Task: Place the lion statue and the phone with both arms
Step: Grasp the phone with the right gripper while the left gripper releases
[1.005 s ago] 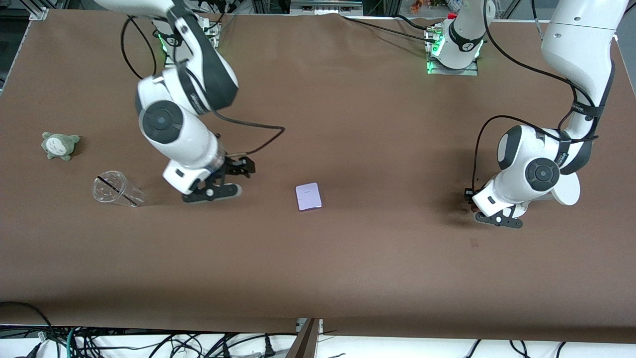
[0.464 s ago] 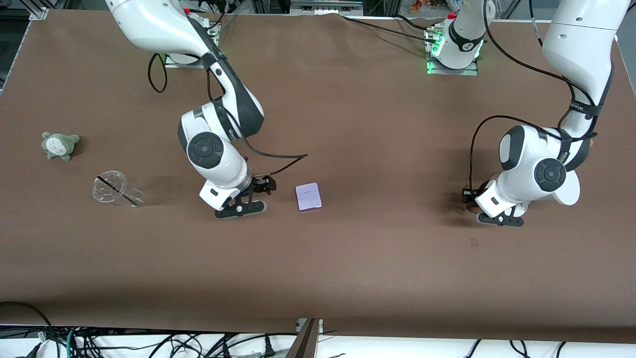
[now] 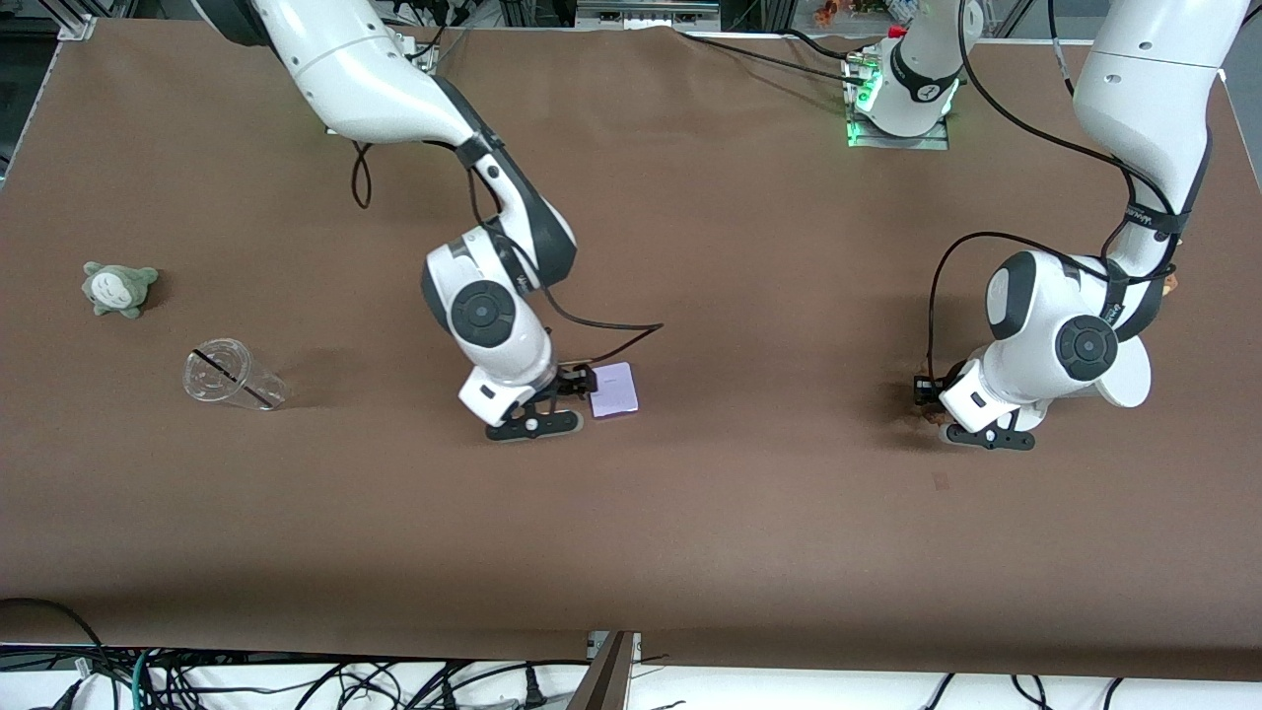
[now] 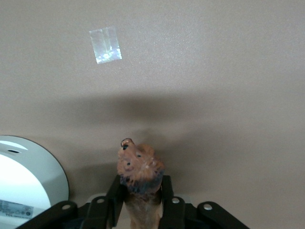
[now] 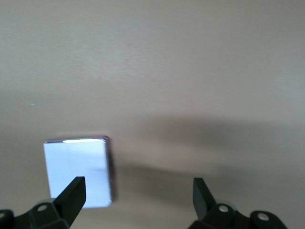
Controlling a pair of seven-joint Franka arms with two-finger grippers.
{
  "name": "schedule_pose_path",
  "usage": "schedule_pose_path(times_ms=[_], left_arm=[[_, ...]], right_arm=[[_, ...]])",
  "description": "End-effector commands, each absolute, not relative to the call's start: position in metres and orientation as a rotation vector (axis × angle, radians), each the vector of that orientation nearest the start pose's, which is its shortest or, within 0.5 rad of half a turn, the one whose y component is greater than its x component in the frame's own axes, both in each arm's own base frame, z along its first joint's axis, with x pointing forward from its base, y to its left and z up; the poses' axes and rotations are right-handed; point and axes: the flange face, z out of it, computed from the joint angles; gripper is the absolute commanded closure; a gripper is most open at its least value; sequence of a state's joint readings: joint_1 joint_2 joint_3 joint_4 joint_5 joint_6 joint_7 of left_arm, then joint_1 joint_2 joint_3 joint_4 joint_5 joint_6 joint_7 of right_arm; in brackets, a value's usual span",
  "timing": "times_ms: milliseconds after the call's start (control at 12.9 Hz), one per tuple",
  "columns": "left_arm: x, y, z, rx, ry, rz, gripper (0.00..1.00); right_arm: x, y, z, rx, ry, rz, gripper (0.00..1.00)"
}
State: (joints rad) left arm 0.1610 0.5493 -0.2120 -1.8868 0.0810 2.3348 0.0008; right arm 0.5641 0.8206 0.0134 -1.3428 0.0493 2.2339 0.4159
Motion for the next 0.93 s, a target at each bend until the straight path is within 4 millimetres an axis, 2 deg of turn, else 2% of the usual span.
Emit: schedule_pose_path(times_ms=[0, 232, 309, 464, 696, 850], left_arm=[[0.624, -0.027, 0.217, -3.205, 0.130, 0.121, 0.00], [0.626, -0.030, 0.245, -3.195, 0.140, 0.100, 0.00], [0.627, -0.034, 0.264, -3.188, 0.152, 0.089, 0.00], [0.629, -0.044, 0.307, -3.164, 0.200, 0.050, 0.00], [0.633, -0.040, 0.386, -3.134, 0.194, 0.086, 0.00], [0.636, -0.047, 0.436, -3.127, 0.208, 0.123, 0.00]], right_arm=[[0.625, 0.428, 0.224, -3.049, -0.179, -0.108, 0.01], [0.616, 0.447, 0.211, -3.037, -0.195, -0.127, 0.01], [0.613, 0.455, 0.208, -3.033, -0.211, -0.132, 0.00], [0.613, 0.463, 0.200, -3.031, -0.231, -0.140, 0.00], [0.608, 0.477, 0.188, -3.007, -0.262, -0.187, 0.01], [0.605, 0.480, 0.178, -3.007, -0.272, -0.193, 0.01]])
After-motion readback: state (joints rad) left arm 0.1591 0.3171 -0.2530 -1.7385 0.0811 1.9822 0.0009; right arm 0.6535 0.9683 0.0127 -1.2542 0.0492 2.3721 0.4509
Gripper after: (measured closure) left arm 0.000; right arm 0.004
